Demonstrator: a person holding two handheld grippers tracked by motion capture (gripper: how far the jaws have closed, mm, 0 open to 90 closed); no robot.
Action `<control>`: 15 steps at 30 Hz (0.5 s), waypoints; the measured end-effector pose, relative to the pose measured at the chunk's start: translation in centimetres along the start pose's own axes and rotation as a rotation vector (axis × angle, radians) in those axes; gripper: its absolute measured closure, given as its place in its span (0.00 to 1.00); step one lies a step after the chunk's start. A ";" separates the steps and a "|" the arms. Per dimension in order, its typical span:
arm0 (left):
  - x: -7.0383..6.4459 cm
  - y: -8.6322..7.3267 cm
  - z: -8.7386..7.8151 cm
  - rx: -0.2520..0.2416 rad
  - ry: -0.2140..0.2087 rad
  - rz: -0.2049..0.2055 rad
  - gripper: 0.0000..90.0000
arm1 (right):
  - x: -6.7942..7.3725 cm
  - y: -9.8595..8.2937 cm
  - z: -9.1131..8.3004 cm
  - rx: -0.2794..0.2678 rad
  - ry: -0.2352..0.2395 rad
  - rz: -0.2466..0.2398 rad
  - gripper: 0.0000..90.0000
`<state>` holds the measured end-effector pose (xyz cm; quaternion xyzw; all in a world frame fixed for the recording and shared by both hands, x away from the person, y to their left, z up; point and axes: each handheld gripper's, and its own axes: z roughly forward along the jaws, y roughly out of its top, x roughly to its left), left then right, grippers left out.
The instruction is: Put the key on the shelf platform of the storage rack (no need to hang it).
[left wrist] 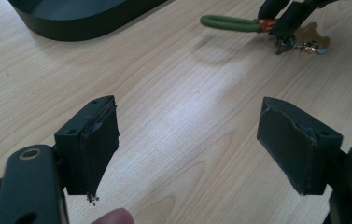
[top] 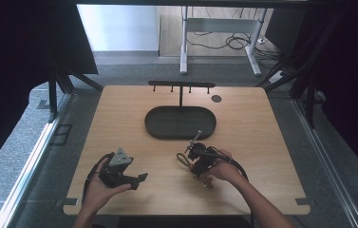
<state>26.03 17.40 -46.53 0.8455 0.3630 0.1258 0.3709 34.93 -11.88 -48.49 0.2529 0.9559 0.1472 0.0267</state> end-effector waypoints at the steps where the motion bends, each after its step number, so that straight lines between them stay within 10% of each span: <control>1: 0.0 0.0 0.0 0.001 0.000 0.000 0.23 | 0.1 -0.1 -0.3 -0.006 0.002 0.003 0.75; 15: 0.0 0.0 0.0 0.003 0.008 -0.001 0.23 | 0.3 -0.5 -4.2 -0.110 0.008 0.011 0.75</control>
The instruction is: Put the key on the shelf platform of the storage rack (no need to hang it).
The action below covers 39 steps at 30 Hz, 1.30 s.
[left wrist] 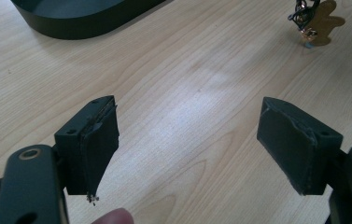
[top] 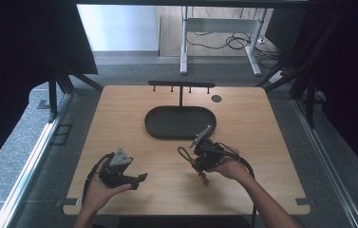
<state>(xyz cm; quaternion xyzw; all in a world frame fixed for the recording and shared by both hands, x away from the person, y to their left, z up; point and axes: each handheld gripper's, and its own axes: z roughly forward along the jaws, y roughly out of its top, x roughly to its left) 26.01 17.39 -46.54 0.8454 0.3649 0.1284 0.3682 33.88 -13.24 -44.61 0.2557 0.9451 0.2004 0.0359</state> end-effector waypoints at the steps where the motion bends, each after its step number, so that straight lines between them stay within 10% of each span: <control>1: 0.0 0.0 0.0 -0.001 0.000 -0.001 0.23 | 0.0 0.0 -0.2 -0.007 -0.001 -0.001 0.75; 39: -0.1 0.0 0.3 0.018 -0.003 0.006 0.23 | -2.5 3.4 -4.5 -0.029 -0.039 -0.017 0.75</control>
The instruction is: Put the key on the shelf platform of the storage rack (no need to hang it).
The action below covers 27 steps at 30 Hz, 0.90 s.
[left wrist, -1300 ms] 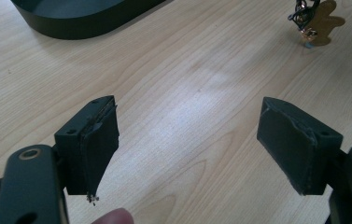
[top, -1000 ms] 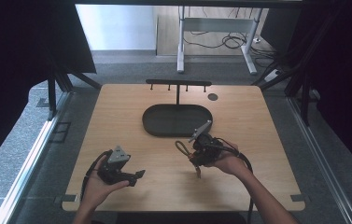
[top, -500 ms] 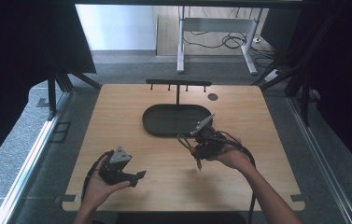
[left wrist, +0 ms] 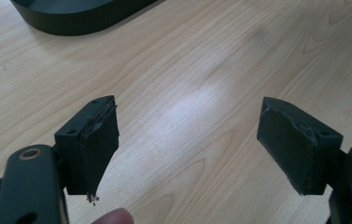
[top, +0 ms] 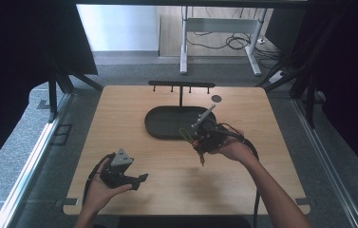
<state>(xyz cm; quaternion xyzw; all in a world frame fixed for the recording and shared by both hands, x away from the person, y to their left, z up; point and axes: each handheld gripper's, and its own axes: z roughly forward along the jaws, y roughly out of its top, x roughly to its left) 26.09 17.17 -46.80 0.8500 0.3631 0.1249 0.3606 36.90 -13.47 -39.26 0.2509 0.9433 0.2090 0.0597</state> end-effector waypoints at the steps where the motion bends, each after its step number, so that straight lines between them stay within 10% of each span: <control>1: 0.0 0.0 0.0 0.000 -0.001 0.001 0.23 | -0.1 0.2 -0.1 0.005 -0.001 0.004 0.75; 27: 0.7 -0.2 -0.8 -0.027 0.004 -0.020 0.23 | -3.4 3.9 0.3 0.073 -0.025 0.009 0.75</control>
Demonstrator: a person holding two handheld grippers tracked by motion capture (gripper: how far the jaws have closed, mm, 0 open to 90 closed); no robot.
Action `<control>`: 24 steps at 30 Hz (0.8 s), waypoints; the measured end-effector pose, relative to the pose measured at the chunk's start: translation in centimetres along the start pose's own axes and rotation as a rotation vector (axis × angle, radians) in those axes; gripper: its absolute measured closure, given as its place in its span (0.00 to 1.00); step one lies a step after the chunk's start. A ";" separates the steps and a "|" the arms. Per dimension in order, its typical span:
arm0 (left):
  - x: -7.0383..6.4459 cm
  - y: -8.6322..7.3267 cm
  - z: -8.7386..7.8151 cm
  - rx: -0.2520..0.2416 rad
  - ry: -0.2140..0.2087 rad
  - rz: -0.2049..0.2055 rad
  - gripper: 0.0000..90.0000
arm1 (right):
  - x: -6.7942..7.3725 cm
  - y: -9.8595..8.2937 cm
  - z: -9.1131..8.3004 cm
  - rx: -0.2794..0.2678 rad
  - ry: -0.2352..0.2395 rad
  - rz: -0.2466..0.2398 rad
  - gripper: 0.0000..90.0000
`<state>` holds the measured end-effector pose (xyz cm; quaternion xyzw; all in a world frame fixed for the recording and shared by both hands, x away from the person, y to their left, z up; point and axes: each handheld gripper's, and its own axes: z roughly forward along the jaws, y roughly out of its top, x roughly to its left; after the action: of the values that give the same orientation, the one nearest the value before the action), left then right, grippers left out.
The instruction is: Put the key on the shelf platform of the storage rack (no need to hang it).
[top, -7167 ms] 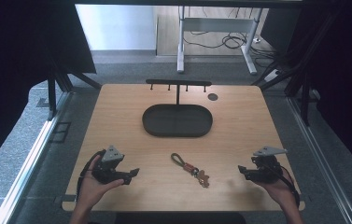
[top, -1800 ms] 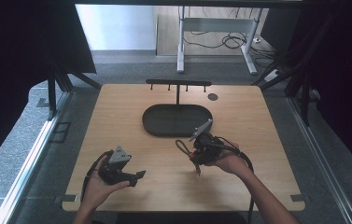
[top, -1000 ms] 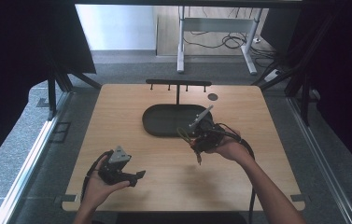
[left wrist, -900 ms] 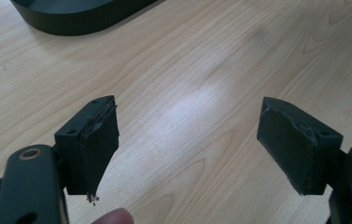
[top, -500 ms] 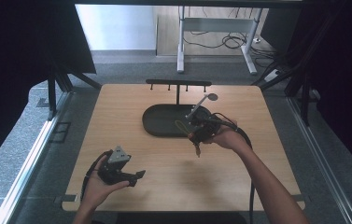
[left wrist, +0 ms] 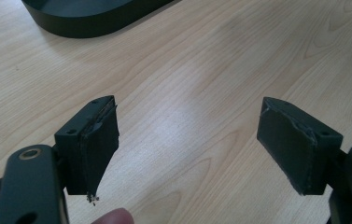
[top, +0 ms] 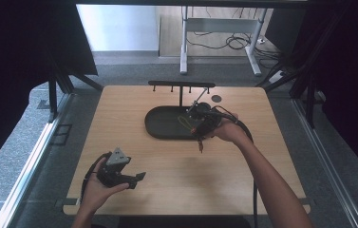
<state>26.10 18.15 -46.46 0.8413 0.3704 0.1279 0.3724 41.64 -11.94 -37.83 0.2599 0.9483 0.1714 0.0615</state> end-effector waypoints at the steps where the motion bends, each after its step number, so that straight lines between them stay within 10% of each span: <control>1: 0.0 0.0 -0.1 -0.002 0.000 -0.001 0.23 | -0.2 0.1 0.0 0.001 0.001 -0.001 0.75; 24: 0.5 -0.2 -0.4 -0.013 0.005 -0.019 0.23 | -2.5 3.4 0.2 0.023 -0.003 -0.008 0.75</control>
<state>26.15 18.86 -46.31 0.8349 0.3784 0.1288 0.3783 45.46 -10.41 -36.72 0.2569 0.9512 0.1596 0.0606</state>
